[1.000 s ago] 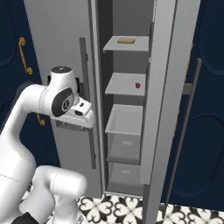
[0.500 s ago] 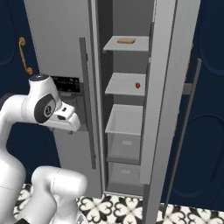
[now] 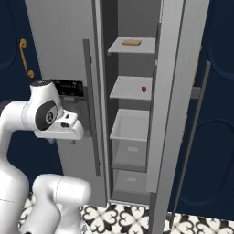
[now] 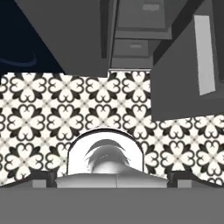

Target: Take the strawberry from the fridge and place it on top of the pancake, located on the dining counter.

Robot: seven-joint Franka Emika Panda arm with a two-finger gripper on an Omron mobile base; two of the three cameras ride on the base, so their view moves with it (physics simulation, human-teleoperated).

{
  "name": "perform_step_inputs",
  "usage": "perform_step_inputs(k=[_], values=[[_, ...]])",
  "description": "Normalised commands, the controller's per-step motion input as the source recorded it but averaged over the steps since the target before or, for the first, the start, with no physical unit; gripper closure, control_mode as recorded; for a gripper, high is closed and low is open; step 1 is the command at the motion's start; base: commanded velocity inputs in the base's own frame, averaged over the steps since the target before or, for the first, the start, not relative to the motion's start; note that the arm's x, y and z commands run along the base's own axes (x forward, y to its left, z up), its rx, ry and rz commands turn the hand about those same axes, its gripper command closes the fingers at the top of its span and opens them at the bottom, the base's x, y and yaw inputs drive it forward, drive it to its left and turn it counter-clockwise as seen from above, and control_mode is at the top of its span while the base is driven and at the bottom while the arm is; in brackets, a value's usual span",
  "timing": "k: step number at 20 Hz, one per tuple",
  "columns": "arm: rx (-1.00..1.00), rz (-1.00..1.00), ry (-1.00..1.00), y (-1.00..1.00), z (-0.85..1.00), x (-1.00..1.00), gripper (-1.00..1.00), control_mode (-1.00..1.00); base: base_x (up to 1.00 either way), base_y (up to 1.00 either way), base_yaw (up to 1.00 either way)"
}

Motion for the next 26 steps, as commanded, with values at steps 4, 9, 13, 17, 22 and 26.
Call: perform_step_inputs(k=[4, 9, 13, 17, 22, 26], values=[[0.04, 0.00, 0.01, 0.00, -0.01, -0.65, -1.00, -1.00, 0.00, 0.00, 0.00], [0.00, 0.00, -0.01, 0.00, 0.00, -0.25, -1.00, -1.00, 0.00, 0.00, 0.00], [0.00, 0.00, 0.00, 0.00, 0.00, 0.00, -1.00, -1.00, 0.00, 0.00, 0.00], [0.00, 0.02, 0.00, 0.00, 0.00, 0.19, -1.00, 1.00, 0.16, 0.00, 0.03], [0.00, 0.00, 0.00, 0.00, 0.00, 0.00, -1.00, 1.00, 0.82, 0.00, 0.17], [0.00, 0.00, 0.00, 0.00, 0.00, 0.00, -1.00, 1.00, 0.37, 0.00, 0.07]])
